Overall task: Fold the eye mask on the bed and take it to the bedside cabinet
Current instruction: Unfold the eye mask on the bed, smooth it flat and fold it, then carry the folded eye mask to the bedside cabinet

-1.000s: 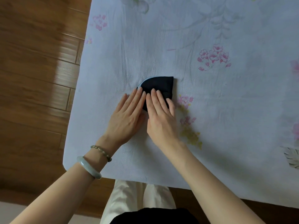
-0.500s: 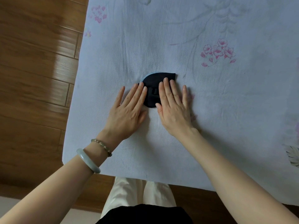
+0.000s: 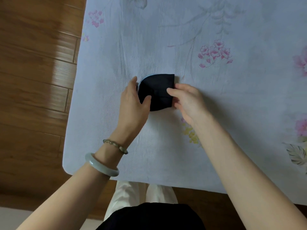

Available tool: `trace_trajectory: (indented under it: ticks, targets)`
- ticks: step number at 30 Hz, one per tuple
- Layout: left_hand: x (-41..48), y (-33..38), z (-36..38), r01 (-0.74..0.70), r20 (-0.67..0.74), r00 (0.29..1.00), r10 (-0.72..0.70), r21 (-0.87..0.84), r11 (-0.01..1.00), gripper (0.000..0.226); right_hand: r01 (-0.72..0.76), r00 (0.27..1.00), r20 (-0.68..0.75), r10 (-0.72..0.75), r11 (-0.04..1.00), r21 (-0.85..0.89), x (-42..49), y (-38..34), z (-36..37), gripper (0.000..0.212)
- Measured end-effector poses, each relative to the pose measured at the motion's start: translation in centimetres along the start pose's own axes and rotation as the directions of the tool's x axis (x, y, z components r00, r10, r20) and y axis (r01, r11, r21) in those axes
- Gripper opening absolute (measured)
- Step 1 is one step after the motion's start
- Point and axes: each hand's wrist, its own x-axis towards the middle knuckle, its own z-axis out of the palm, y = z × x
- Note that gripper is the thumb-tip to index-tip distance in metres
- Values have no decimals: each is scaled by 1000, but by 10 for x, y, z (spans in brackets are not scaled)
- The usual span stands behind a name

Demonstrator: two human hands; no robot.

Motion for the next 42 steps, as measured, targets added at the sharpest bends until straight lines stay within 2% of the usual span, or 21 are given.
trace_trajectory:
  ticks: [3,6,8,10,12,13,18,23,32,37,42]
  targets:
    - [2,1,-1,118,-63,989,-133,-200,973,59,-30,997,68,28,999,28,-3,-3,1,21]
    - [-1,0,-7,195,-27,974,-226,-407,892,56,-35,990,139,20,993,109,-9,-5,-1,23]
    - [-6,-1,-13,253,28,959,-281,-528,811,54,-40,987,162,16,988,147,-18,-10,-1,23]
    - [-11,0,-22,338,120,930,-348,-649,681,55,-60,983,180,32,986,154,-28,-12,-2,27]
    - [-18,3,-33,393,200,907,-371,-719,573,54,-82,979,196,52,985,149,-43,-17,-3,33]
    - [-23,6,-39,400,221,905,-363,-731,553,51,-85,978,203,52,984,156,-51,-21,-4,34]
    - [-58,46,-80,357,328,930,-165,-704,614,13,-25,975,221,-21,979,204,-113,-52,-15,31]
    - [-99,109,-133,350,386,916,-105,-647,678,12,73,971,203,-125,966,246,-196,-93,-30,23]
    - [-177,216,-208,227,374,925,68,-686,691,13,293,914,176,-365,895,336,-332,-155,-62,19]
    - [-206,253,-223,219,454,878,149,-659,720,15,376,901,69,-429,850,370,-390,-163,-81,19]
    - [-229,286,-228,228,617,757,216,-559,797,16,459,885,-140,-444,781,424,-444,-145,-96,22]
